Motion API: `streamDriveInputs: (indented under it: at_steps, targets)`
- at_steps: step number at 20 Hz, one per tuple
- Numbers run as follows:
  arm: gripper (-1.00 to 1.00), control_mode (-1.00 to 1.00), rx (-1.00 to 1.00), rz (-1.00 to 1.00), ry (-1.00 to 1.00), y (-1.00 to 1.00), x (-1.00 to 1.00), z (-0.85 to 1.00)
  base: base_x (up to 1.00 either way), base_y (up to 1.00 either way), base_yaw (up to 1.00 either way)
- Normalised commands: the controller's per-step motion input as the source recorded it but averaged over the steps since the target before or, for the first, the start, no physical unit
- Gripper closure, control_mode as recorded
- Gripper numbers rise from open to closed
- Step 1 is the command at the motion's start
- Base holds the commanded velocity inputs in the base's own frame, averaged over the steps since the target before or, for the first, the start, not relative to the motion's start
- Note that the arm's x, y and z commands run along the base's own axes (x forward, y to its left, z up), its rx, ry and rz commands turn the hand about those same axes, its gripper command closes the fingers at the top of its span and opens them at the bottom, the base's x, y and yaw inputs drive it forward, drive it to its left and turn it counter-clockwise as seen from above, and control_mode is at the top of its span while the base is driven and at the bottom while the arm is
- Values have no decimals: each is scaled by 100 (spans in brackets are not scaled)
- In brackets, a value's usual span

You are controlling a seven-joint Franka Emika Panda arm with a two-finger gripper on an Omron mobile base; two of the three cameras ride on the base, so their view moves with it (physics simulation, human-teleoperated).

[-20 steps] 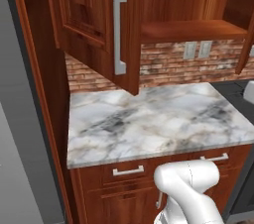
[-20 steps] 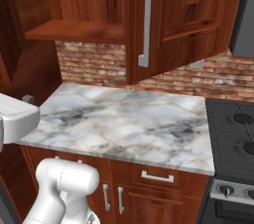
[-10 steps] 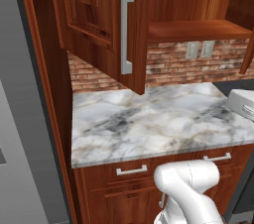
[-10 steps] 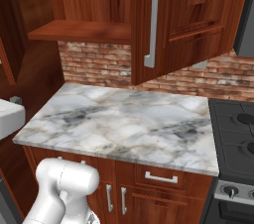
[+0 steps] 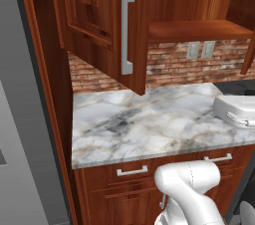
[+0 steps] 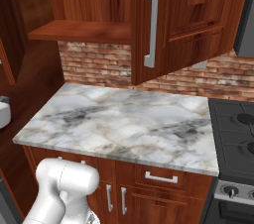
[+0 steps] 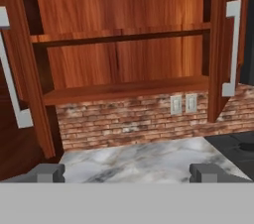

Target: Open the cabinet and move the ladle to the pot. Then close the cabinet.

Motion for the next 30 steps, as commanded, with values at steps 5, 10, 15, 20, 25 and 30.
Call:
streamDriveInputs:
  at_steps: [5,10,15,20,25,30]
  targets:
    - [-100,-100,-1,1,1,3,0,2,0,0,0]
    - [-100,-100,0,9,0,-11,0,7,0,0,0]
    - [-100,-100,-1,13,-6,-26,-2,6,0,0,0]
    - [-100,-100,0,8,-10,-24,0,0,0,0,0]
    - [-100,-100,0,5,-11,-32,0,2,0,0,0]
    - [-100,-100,0,4,-10,-23,0,2,0,0,0]
